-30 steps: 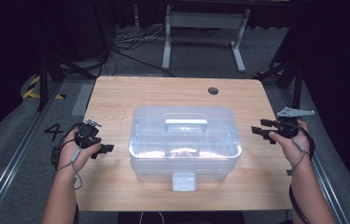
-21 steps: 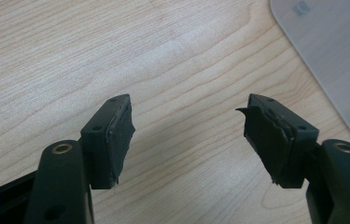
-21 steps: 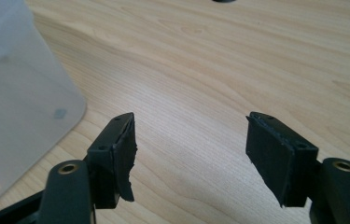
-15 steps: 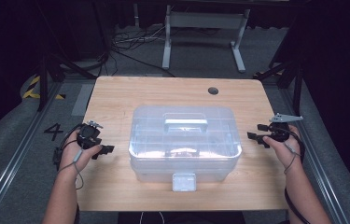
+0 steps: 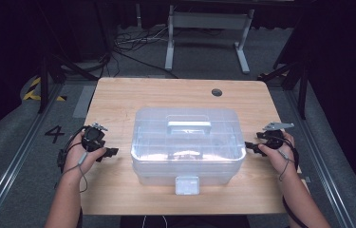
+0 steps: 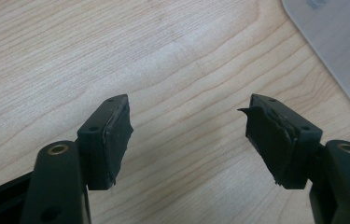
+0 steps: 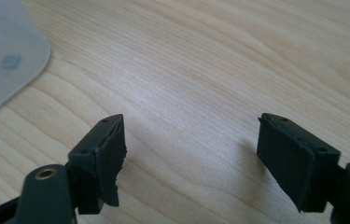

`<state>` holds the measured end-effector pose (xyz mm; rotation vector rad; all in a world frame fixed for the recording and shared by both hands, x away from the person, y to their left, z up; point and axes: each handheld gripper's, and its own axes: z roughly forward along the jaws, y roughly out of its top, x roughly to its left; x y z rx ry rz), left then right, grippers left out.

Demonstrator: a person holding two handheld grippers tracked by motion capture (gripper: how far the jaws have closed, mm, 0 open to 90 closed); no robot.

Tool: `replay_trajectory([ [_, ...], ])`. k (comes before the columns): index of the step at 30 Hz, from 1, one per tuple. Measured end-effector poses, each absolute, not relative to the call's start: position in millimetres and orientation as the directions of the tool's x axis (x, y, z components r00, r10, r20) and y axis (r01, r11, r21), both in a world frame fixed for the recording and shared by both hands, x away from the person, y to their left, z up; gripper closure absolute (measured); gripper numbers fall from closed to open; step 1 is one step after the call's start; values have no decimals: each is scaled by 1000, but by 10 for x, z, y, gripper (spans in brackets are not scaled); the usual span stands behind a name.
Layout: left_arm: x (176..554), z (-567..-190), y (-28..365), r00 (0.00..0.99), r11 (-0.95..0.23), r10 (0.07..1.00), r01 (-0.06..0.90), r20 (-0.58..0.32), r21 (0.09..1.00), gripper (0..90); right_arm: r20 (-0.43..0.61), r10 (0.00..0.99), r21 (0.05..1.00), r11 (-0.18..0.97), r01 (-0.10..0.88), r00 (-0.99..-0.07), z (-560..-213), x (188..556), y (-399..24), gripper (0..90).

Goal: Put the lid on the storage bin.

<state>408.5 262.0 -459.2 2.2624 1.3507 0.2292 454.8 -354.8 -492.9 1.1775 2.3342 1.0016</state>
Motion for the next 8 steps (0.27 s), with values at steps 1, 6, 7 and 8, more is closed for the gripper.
replay_trajectory([
  [1,4089,-4601,2610,497,-391,862,777,-99,493,311,8,801,722,409,558,-598,-4937,4543,-3541,234],
  [6,4101,-4618,2574,491,-389,867,772,-83,502,291,9,800,729,406,552,-600,-4947,4537,-3535,231],
  [7,4105,-4620,2576,498,-394,863,768,-84,504,290,13,800,732,401,552,-599,-4946,4537,-3536,227],
  [8,4106,-4622,2579,501,-396,861,766,-85,507,288,17,800,732,399,552,-600,-4946,4538,-3539,226],
])
